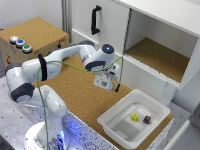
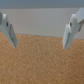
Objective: Turn on the green light
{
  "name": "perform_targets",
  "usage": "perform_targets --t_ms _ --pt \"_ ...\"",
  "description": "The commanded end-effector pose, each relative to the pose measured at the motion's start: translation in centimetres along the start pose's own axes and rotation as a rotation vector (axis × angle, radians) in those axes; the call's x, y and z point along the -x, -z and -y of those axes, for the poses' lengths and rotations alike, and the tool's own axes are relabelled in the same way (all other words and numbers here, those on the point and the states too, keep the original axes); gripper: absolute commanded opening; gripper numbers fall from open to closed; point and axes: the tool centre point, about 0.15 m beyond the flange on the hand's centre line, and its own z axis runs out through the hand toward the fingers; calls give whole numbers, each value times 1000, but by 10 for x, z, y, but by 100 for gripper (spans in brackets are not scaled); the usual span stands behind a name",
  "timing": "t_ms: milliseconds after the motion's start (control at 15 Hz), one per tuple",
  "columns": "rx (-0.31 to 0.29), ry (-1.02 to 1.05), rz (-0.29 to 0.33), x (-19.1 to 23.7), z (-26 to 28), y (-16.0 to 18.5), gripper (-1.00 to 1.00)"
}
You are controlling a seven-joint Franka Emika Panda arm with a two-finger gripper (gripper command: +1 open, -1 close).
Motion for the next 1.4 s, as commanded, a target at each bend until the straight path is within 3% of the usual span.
perform_targets --t_ms 0,133,267,600,800,1000,1133,1333 --pt "196 -2 -2 2 99 1 100" --pt "177 70 43 0 130 5 100" --pt "164 178 32 -4 159 17 100" --pt "21 476 -4 0 236 38 100" --pt "-53 672 39 14 300 50 100" --pt "-45 754 74 14 355 55 100" --pt "-70 794 104 9 395 52 100" --pt "-35 884 127 1 455 47 100"
